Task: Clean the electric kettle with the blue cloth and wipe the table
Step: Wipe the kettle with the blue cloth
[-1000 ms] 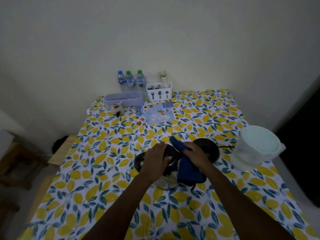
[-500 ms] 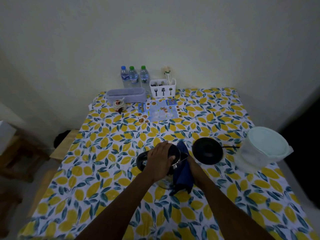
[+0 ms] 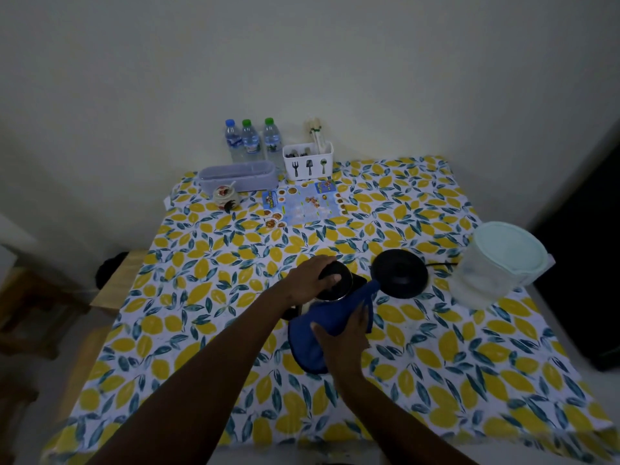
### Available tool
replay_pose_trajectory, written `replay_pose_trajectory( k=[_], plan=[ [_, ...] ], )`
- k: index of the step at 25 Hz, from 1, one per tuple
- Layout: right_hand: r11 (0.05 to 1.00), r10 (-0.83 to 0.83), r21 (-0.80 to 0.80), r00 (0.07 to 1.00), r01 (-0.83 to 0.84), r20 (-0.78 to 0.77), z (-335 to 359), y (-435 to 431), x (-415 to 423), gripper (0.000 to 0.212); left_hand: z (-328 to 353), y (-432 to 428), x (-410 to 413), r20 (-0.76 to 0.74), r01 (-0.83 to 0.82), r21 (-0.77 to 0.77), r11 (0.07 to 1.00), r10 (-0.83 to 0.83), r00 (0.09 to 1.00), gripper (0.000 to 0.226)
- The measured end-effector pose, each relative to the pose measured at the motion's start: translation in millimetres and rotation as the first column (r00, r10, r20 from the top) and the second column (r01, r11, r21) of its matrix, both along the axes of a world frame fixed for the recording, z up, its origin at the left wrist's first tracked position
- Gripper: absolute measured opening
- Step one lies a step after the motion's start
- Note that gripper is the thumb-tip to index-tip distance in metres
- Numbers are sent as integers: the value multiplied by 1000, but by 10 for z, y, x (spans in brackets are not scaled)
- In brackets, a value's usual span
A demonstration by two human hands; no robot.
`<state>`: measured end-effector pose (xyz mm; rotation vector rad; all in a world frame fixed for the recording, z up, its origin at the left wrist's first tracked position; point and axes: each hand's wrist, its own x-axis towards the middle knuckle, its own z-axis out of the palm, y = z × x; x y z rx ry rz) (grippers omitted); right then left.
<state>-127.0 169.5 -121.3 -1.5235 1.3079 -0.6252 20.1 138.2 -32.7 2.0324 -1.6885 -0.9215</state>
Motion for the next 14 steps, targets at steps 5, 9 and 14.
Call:
replay_pose_trajectory(
  k=[5, 9, 14],
  plan=[
    [989, -146, -37, 988, 144, -56, -156, 144, 47, 113, 52, 23, -14, 14, 28, 6, 1000, -28, 1000, 59],
    [986, -159, 45, 987, 159, -7, -263, 171, -36, 111, 33, 17, -20, 34, 12, 16, 1000, -13, 999, 59],
    [986, -120, -117, 993, 117, -18, -5, 72, 42, 104, -25, 14, -5, 47, 7, -9, 1000, -6, 999, 59]
  ],
)
